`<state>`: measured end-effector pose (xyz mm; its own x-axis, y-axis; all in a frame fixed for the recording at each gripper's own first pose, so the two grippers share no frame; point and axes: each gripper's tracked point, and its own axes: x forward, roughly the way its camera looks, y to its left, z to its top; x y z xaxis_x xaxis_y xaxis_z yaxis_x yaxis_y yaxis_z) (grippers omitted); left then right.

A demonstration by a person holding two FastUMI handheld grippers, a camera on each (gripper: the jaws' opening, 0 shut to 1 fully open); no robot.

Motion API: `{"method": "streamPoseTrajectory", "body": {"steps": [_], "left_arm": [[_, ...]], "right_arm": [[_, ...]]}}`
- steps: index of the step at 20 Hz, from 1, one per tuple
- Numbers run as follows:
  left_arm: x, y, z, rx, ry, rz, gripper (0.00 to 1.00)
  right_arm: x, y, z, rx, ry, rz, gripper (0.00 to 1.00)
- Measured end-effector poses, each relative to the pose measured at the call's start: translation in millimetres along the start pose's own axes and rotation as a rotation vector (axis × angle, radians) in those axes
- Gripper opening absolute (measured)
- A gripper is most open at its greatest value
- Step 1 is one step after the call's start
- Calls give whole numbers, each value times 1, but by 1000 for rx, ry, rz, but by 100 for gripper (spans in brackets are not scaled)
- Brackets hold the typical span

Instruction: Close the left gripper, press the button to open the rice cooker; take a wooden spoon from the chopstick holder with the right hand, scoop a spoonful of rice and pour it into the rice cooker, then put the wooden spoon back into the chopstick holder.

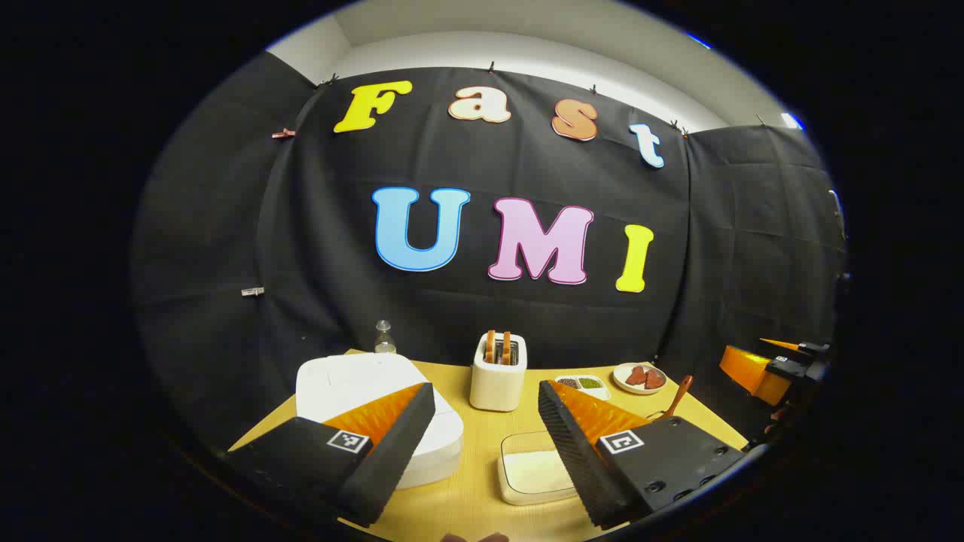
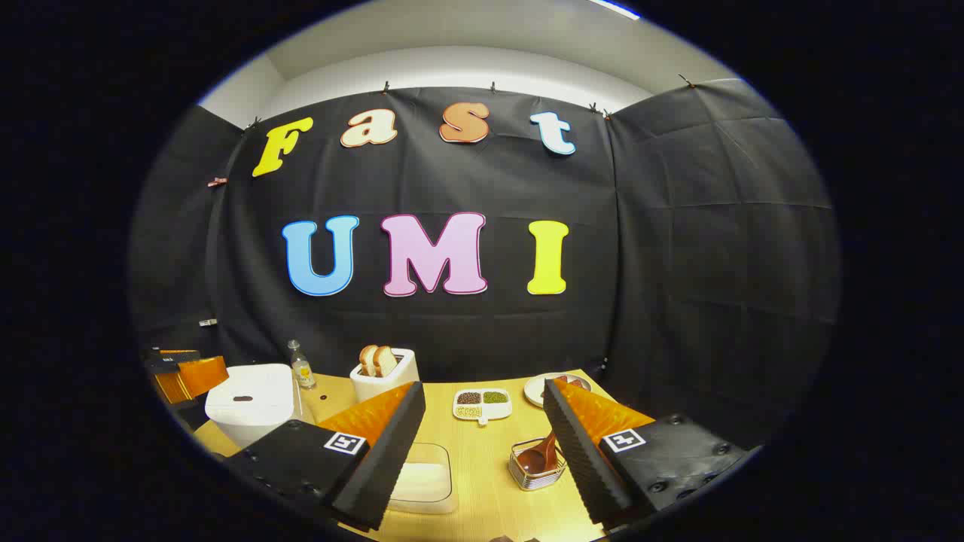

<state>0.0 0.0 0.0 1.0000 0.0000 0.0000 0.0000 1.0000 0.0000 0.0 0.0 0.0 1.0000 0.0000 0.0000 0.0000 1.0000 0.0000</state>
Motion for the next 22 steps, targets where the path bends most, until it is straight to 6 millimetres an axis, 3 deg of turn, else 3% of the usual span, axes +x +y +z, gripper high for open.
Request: {"method": "streamPoseTrajectory", "body": {"steps": [8, 17, 22], "left_arm": [[-4, -4, 25, 29, -37, 15, 96], [-9, 9, 19, 8, -9, 55, 96], [-8, 26, 19, -15, 0, 91, 95]], "right_arm": [[9, -13, 29, 4, -43, 29, 98], [8, -6, 42, -39, -64, 87, 98], [8, 3, 42, -49, -60, 127, 98]]}}
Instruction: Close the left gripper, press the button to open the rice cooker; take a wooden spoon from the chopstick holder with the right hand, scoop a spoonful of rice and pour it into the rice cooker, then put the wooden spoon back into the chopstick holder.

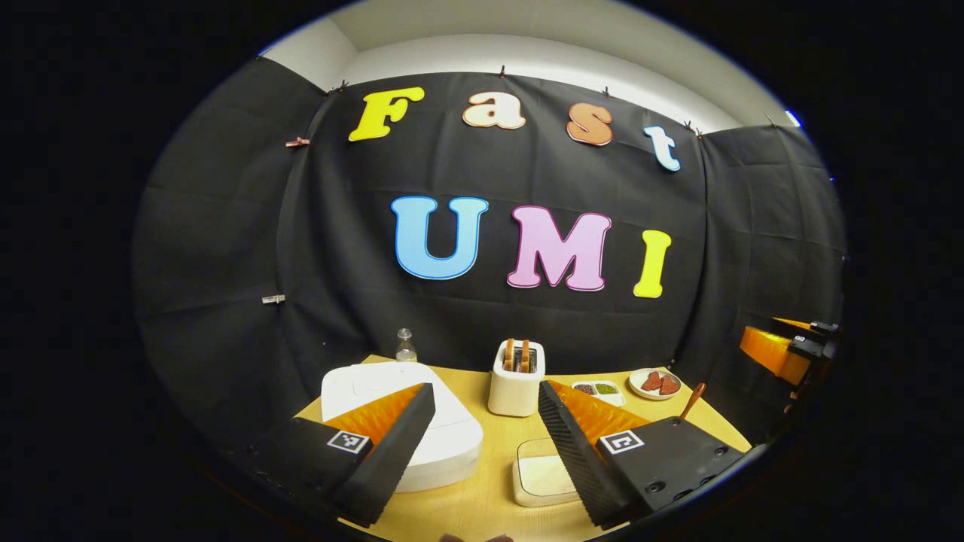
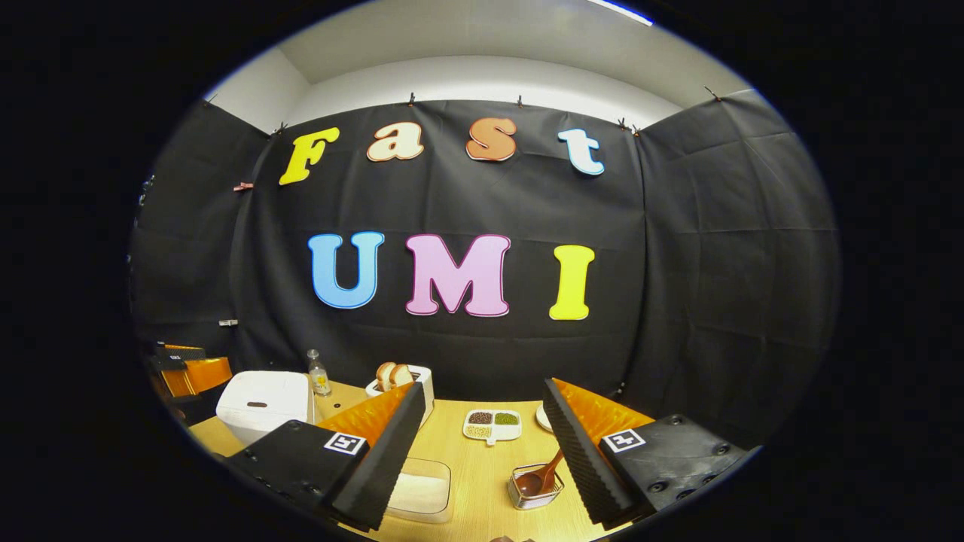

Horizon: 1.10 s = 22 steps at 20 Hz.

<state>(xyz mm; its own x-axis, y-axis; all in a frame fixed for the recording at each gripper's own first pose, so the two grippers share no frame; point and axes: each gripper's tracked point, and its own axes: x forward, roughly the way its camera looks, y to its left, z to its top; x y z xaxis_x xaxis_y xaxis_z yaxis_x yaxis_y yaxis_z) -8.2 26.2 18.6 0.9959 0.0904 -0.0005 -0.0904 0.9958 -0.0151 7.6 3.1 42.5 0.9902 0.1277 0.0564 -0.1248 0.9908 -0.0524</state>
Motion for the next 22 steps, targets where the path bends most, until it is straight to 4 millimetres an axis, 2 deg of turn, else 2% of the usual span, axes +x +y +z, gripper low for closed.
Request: {"method": "streamPoseTrajectory", "body": {"steps": [7, 9, 11, 12, 13, 14, 15, 17, 18, 19, 20, 21, 22], "left_arm": [[15, 31, 0, -46, 42, 58, 95], [21, 40, 3, -76, 53, 63, 92], [28, 52, 2, -98, 78, 81, 83], [32, 59, 3, -105, 87, 91, 73], [36, 64, 3, -109, 98, 97, 67], [38, 69, -3, -111, 125, 103, 59], [41, 72, -6, -110, 147, 102, 56], [48, 75, -8, -111, 171, 88, 45], [53, 77, -12, -115, 186, 81, 35], [57, 77, -16, -120, 201, 71, 31], [60, 80, -21, -125, 213, 75, 16], [64, 78, -25, -136, 220, 58, 9], [68, 76, -31, -144, 237, 45, 8]], "right_arm": [[-2, -7, -2, -2, -17, 8, 98], [-3, -10, -6, -2, -10, 8, 98], [-5, -14, -9, 8, 0, 6, 98], [-6, -16, -10, 14, 5, 4, 98], [-6, -17, -12, 17, 8, 1, 98], [-6, -20, -13, 19, 10, -4, 98], [-8, -22, -15, 20, 12, -10, 98], [-10, -26, -19, 23, 22, -20, 98], [-12, -28, -22, 24, 30, -24, 98], [-15, -30, -24, 24, 37, -29, 98], [-18, -32, -24, 27, 41, -31, 98], [-21, -33, -23, 32, 38, -35, 98], [-24, -35, -21, 39, 36, -39, 98]]}}
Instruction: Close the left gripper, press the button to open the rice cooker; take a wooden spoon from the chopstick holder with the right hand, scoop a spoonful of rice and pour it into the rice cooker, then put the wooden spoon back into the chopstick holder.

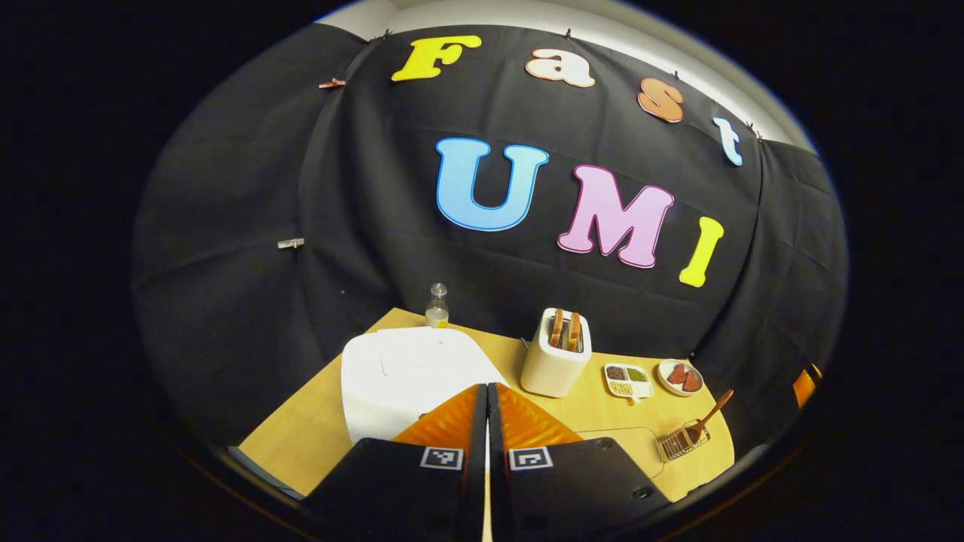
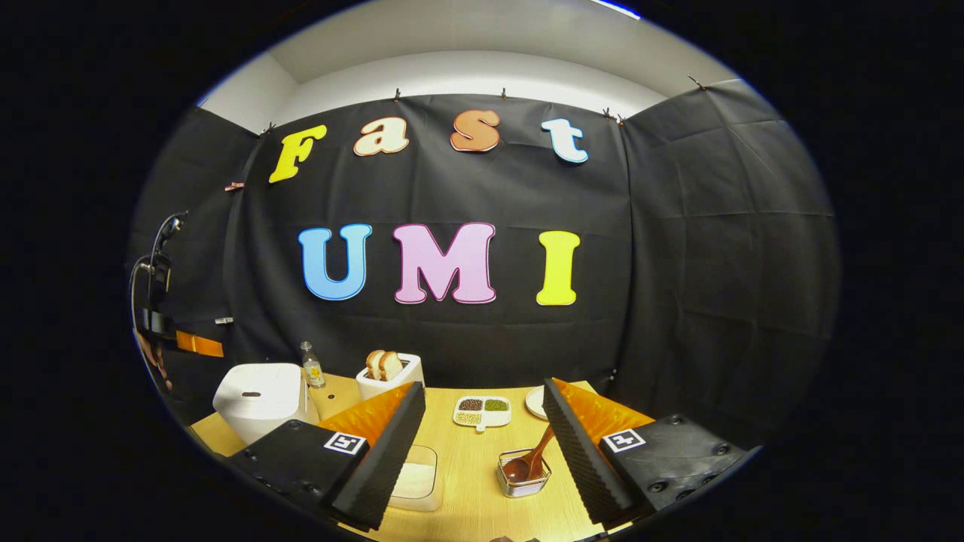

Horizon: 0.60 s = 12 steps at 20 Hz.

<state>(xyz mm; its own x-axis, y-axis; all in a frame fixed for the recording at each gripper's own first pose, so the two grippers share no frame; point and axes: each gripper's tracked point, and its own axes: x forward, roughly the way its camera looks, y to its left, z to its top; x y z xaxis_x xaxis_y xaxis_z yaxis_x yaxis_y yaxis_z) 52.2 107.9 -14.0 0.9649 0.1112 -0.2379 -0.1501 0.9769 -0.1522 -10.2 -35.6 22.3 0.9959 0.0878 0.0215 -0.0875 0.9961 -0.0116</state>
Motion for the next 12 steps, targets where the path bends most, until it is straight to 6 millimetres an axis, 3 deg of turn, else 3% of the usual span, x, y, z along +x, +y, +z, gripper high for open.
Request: {"method": "streamPoseTrajectory", "body": {"steps": [5, 12], "left_arm": [[32, 21, -14, 13, 54, 6, 7], [82, 45, -64, -6, 162, 7, 7]], "right_arm": [[-15, -12, -6, 4, 12, -41, 98], [-40, -14, -26, 44, 84, -101, 98]]}}
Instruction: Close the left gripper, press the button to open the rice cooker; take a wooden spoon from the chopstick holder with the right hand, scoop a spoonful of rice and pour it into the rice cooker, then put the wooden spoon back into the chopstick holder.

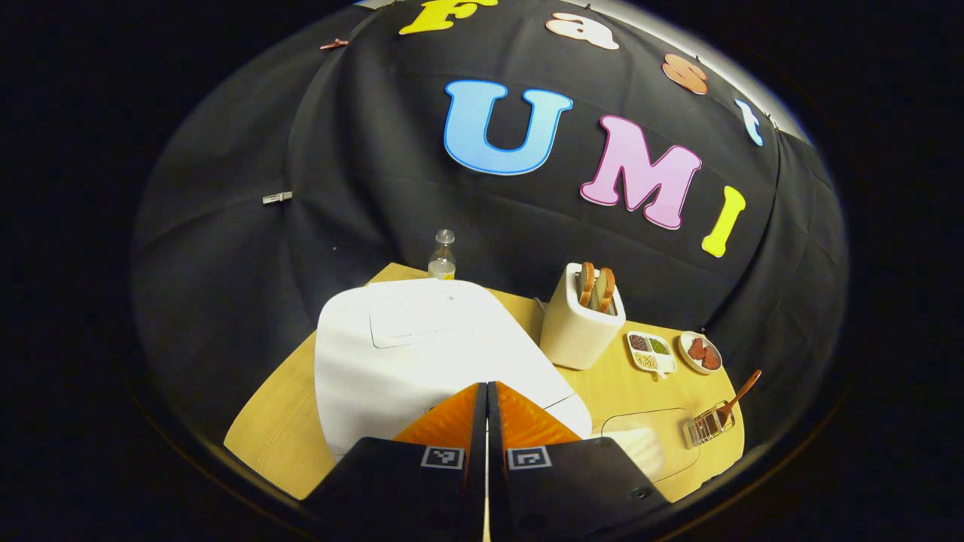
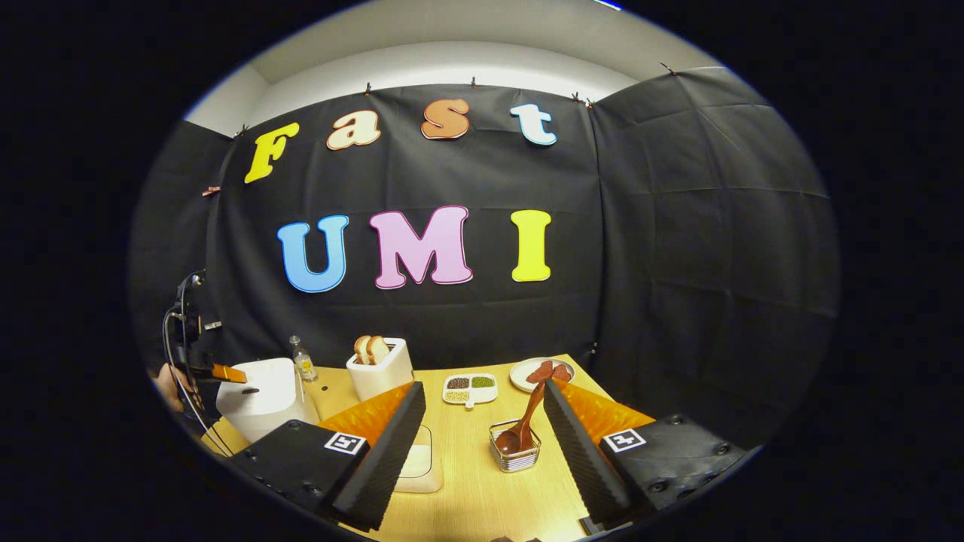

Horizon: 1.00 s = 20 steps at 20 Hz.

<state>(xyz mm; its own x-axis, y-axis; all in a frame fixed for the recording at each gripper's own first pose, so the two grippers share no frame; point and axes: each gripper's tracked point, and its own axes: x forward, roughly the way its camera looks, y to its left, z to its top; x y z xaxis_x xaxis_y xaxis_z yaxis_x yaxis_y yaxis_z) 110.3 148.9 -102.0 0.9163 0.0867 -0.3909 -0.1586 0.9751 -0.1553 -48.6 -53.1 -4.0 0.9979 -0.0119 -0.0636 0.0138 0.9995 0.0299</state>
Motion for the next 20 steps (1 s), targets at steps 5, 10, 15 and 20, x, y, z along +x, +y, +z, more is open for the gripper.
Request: {"method": "streamPoseTrajectory", "body": {"steps": [5, 10, 15, 20], "left_arm": [[11, 10, -20, 22, 20, -18, 7], [12, 11, -26, 44, 10, -48, 7], [14, 12, -26, 49, 37, -43, 8], [16, 11, -28, 42, 98, -11, 8]], "right_arm": [[-20, 0, -1, -21, -3, -66, 96], [-39, 16, -8, -23, -1, -98, 98], [-44, 25, -12, -67, -9, -73, 98], [-25, 23, -15, -38, 3, -9, 98]]}}
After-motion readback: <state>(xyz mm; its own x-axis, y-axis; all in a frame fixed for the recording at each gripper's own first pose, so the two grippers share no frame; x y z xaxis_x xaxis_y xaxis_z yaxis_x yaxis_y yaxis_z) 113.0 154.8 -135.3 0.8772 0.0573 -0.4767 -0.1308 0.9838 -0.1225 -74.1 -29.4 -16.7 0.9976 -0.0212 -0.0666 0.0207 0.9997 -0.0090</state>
